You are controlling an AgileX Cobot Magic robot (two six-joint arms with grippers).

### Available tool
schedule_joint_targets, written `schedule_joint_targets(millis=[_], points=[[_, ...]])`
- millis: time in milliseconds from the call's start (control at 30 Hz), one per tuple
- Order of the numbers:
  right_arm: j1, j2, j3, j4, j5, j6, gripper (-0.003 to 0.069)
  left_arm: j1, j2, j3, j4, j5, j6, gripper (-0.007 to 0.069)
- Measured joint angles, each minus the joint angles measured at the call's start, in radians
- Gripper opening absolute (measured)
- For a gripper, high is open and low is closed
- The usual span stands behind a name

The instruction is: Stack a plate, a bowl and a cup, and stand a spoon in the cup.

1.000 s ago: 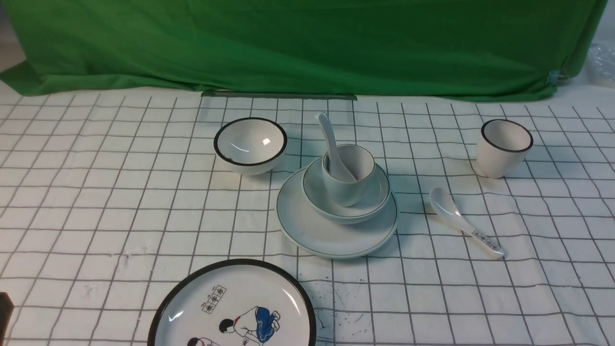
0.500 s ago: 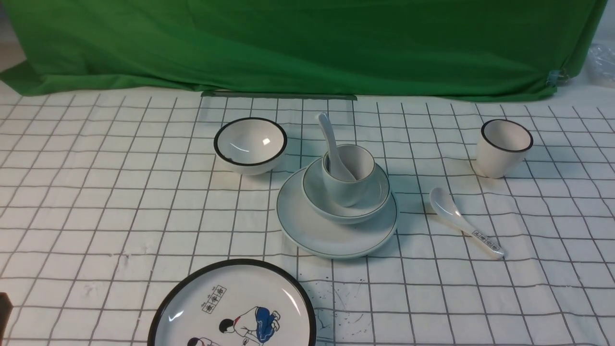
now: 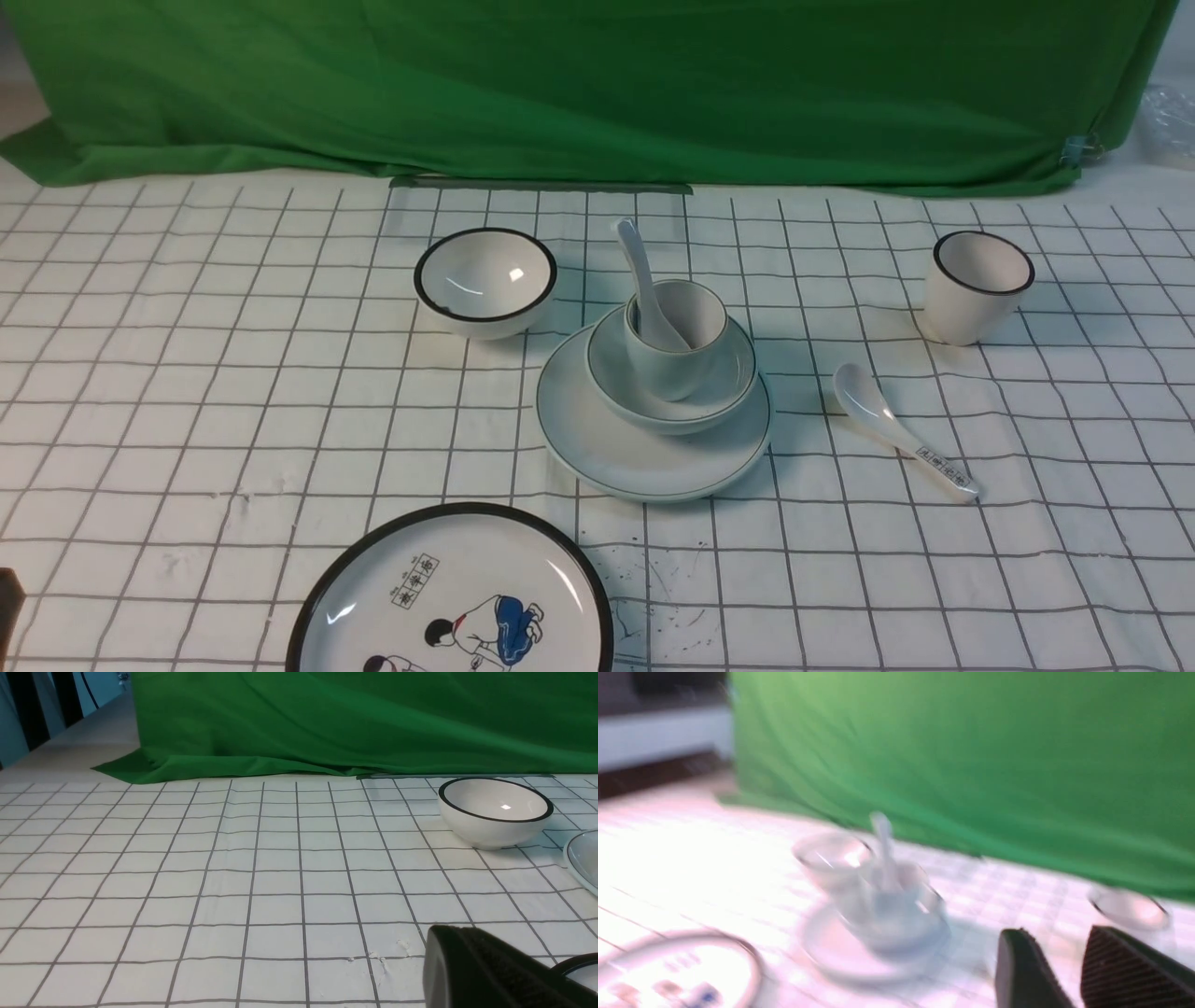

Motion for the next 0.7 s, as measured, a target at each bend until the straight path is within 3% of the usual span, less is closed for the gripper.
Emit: schedule_joint_targets(millis=[133,333,700], points=[[-0.215,0.001,0.106,0.0,0.012,-0.019,0.0237,0.0,0.0,0.0,0.0,0.0,0.0,0.0001],[-0.419,0.001,0.231,0.0,0.042,-0.021,0.0237,0.0,0.0,0.0,0.001,0.0,0.005,0.0001],[-0.44,0.001,0.231,0.0,0.035,-0.021,0.0237,0.0,0.0,0.0,0.001,0.0,0.006,0.0003]])
